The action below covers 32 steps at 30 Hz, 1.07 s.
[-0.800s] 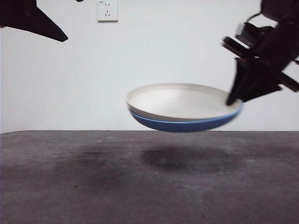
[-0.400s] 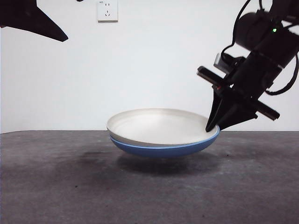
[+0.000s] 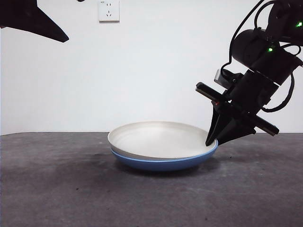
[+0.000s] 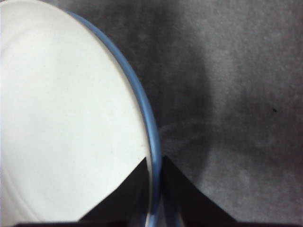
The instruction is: Pick up the white plate, put it on the blue plate, put it on desk
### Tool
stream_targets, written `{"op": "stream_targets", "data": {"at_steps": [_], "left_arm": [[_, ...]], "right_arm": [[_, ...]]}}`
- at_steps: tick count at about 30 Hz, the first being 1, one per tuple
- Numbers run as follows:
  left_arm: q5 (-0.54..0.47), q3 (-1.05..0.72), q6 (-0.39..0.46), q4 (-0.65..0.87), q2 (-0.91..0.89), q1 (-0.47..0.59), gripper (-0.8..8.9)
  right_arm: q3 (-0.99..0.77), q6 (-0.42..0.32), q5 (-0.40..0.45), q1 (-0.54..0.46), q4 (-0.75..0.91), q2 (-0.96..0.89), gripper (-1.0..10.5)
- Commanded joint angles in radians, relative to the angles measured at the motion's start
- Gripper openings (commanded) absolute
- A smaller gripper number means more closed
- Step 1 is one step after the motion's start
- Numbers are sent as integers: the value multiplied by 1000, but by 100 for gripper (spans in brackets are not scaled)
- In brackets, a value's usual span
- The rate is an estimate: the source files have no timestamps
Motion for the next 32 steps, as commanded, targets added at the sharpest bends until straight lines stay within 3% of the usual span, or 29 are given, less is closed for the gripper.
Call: {"op": "stream_targets", "data": {"at_steps": [1,14,20,29,32], "left_arm": [[7,9,12,10,5,-5,308],[7,9,12,9,5,-5,308],[7,9,12,5,5,-5,308],[7,9,12,4,5,-5,308],[7,9,12,4,5,-5,308]], "right_arm": [[29,21,-8,6,17,29,11],[29,19,0,11,-15,43,18],[29,20,20,11,-20,43,251],[29,15,20,0,-22,-6,279],[29,-19,20,-14,-47,-71,279]]}}
